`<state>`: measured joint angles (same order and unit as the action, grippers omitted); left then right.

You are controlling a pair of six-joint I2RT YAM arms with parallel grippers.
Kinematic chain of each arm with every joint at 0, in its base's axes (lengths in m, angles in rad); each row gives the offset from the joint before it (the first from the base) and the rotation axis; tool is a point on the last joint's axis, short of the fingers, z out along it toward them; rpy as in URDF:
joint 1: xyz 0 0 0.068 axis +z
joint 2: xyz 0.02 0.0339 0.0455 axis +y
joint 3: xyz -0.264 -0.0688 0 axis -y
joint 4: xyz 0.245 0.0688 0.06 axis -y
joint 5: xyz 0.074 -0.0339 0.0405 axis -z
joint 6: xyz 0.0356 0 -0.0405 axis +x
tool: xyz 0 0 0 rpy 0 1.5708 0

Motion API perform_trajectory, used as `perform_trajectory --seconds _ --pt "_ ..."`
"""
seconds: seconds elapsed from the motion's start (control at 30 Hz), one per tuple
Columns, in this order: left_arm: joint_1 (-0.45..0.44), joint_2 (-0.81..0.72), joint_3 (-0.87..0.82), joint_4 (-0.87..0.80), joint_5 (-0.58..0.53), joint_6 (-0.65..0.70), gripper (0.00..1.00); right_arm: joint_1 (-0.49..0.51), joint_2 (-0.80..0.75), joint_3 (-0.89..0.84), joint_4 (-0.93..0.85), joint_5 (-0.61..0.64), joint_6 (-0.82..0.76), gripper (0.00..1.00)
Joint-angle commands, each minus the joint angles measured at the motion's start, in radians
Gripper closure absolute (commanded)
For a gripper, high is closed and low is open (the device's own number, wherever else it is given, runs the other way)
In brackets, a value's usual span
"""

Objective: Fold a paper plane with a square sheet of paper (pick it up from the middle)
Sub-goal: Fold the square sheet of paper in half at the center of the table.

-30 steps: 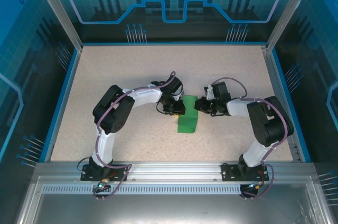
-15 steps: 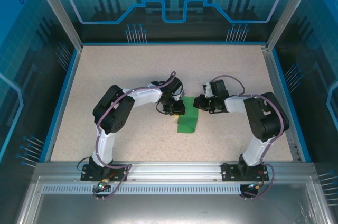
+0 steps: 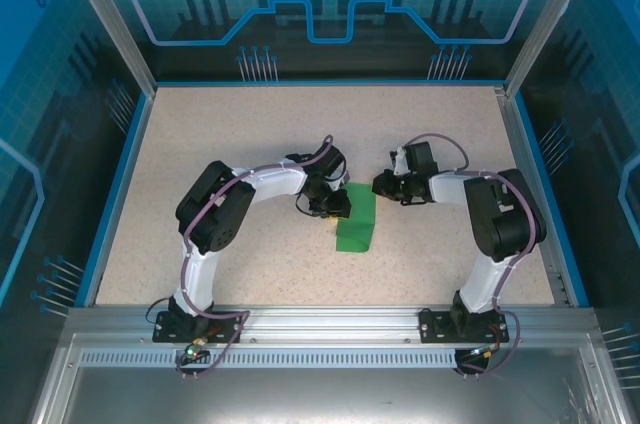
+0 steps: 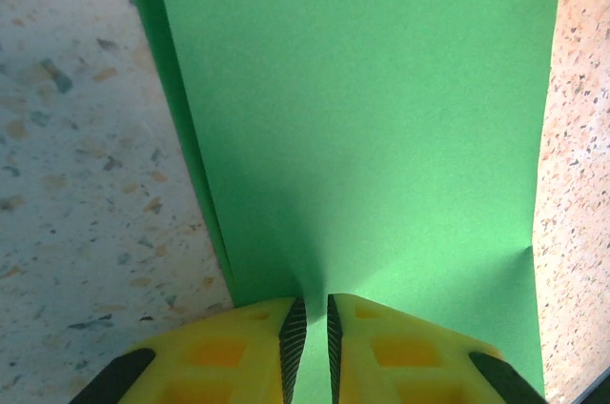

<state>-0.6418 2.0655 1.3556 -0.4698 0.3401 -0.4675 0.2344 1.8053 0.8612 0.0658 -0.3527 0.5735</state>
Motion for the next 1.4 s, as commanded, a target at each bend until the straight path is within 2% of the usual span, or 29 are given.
perform_trajectory --seconds 0.0,0.27,0.43,0.57,0.7,1.0,1.37 --pt "-0.003 0.084 -0.036 -0.089 -0.096 0.029 0.80 -0.020 0.025 0.062 -0.061 0.026 -0.043 0.86" --pt "-0.004 0.090 -0.029 -0.089 -0.088 0.030 0.79 -0.019 -0.013 0.102 -0.122 0.026 -0.072 0.86" --pt "-0.003 0.092 -0.024 -0.089 -0.083 0.029 0.79 0.013 -0.148 0.025 -0.137 0.003 -0.056 0.86" --pt "-0.004 0.103 -0.018 -0.086 -0.072 0.027 0.79 0.051 -0.195 -0.067 -0.107 -0.021 -0.016 0.86" --pt "-0.004 0.109 -0.007 -0.088 -0.071 0.032 0.80 0.080 -0.164 -0.105 -0.048 -0.029 0.018 0.86" --pt "-0.003 0.114 0.002 -0.100 -0.075 0.042 0.79 0.088 -0.064 -0.043 -0.051 0.012 -0.021 0.87" --pt "-0.003 0.110 -0.017 -0.098 -0.092 0.059 0.80 0.019 0.008 -0.006 -0.064 0.049 -0.063 0.88"
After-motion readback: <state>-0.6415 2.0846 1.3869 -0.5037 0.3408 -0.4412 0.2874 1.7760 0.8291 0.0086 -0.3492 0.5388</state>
